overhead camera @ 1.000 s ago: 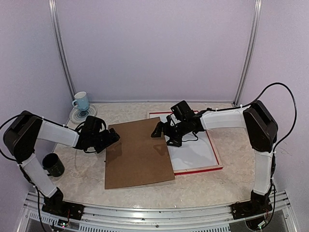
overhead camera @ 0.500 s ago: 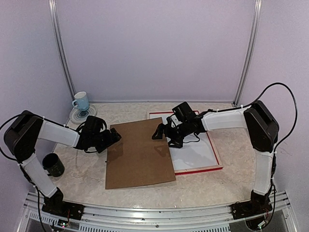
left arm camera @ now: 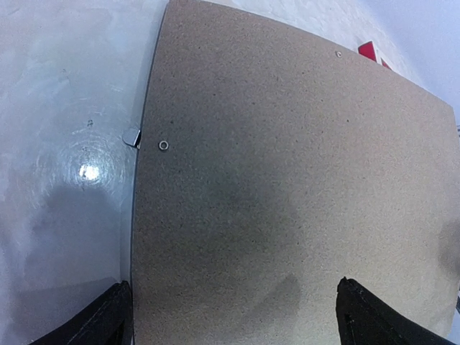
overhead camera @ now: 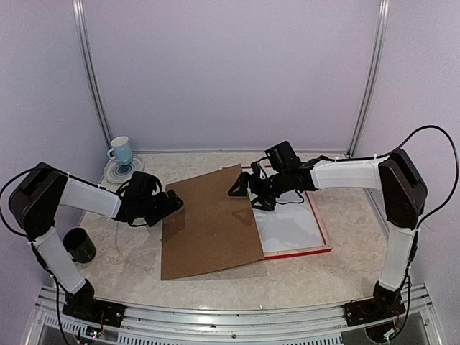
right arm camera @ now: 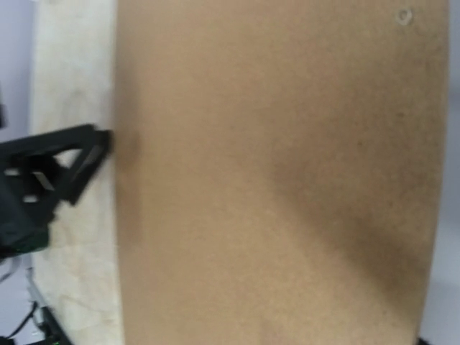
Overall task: Put the photo into the frame
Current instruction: Turn over the backboard.
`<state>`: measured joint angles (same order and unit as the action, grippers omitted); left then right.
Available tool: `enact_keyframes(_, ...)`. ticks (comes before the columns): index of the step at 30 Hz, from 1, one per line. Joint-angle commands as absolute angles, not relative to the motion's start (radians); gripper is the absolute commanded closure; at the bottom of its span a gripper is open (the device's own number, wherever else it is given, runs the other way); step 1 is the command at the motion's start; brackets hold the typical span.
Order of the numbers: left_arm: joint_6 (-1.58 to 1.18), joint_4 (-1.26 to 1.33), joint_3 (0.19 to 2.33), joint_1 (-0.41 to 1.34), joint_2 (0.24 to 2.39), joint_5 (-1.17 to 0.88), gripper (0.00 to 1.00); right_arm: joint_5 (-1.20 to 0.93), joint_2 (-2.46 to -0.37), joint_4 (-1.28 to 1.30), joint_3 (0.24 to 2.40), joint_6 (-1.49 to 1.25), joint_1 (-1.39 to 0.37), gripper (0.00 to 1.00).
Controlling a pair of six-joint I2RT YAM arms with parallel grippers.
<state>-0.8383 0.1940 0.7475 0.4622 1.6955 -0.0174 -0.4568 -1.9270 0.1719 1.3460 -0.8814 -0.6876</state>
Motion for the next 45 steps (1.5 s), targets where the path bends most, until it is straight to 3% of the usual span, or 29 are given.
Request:
enact_keyframes(1, -0.865, 0.236, 0.768, 0.497, 1.711, -0.104, 0.04, -0.584, -1.867, 0.040, 1.354, -0.880, -0.695, 0.01)
enact_keyframes(22, -0.923, 0.436, 0.725, 0.551, 1.647, -0.155, 0.04, -0.744, -1.783, -0.142, 1.365, -0.978, -0.703, 0.01)
enact_keyframes(45, -0.971, 0.470, 0.717, 0.567, 1.730, -0.165, 0.05, -0.756, -1.852, -0.118, 1.552, -0.988, -0.773, 0.01)
